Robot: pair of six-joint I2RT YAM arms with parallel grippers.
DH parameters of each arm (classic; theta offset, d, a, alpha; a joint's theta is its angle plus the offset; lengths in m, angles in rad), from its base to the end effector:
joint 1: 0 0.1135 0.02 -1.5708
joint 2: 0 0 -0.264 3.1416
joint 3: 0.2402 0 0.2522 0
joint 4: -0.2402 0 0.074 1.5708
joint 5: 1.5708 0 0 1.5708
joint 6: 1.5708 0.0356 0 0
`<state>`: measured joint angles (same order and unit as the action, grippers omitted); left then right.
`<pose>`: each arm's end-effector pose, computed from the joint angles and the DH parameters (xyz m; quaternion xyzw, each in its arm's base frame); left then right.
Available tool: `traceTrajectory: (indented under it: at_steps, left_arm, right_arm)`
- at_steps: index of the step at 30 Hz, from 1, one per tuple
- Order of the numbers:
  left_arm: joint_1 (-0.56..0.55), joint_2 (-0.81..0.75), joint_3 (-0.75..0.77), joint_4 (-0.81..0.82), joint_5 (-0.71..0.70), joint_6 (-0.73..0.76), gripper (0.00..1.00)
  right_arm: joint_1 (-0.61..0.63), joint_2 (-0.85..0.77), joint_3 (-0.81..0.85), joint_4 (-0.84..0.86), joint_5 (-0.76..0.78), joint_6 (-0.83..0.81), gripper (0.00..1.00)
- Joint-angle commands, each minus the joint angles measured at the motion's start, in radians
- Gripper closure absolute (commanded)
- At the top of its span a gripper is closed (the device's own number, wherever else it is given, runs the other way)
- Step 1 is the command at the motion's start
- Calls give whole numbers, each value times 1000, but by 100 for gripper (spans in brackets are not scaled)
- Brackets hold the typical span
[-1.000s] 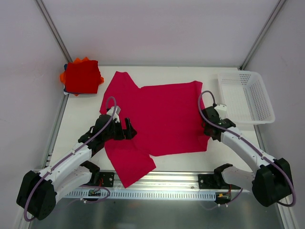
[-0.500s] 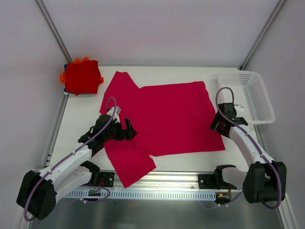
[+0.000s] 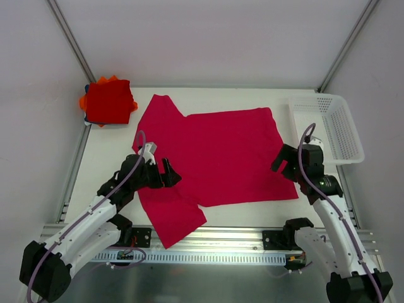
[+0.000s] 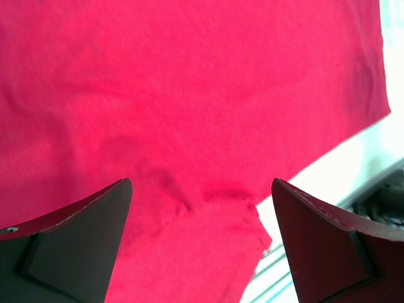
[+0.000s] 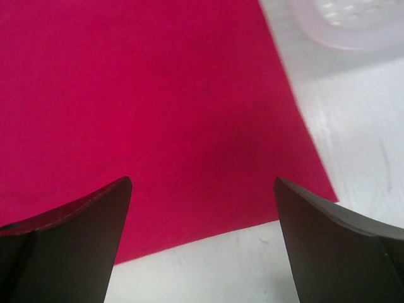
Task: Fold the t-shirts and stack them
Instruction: Flatten the tshirt out
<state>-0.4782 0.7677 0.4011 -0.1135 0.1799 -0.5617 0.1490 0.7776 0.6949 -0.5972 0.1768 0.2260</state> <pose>0.1542 -0.0871 0.2147 0.0110 0.8527 -0.3233 0.4102 0.1648 0.0184 0.2697 0.0726 0.8968 0.0017 0.4365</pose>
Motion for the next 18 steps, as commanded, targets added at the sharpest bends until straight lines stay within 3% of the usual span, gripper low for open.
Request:
traceTrajectory:
  at_steps: [1, 5, 9, 11, 12, 18]
  left_arm:
    - [-17, -33, 37, -124, 79, -58, 6]
    - [-129, 4, 119, -308, 67, -87, 2]
    - [-421, -1, 208, -561, -214, -260, 1]
    - [-506, -7, 223, -719, -383, -370, 1]
    - [-578, -11, 226, -763, -432, -485, 1]
    - [-686, 56, 208, -949, -608, -791, 1]
  right_arm:
    - [60, -69, 24, -48, -109, -17, 1]
    - [96, -98, 71, -113, -123, -28, 1]
    - [112, -149, 49, -118, -137, -25, 1]
    - [113, -172, 23, -110, -148, -19, 1]
    - [115, -178, 12, -105, -154, -13, 1]
    - [118, -176, -58, -50, -209, -8, 1]
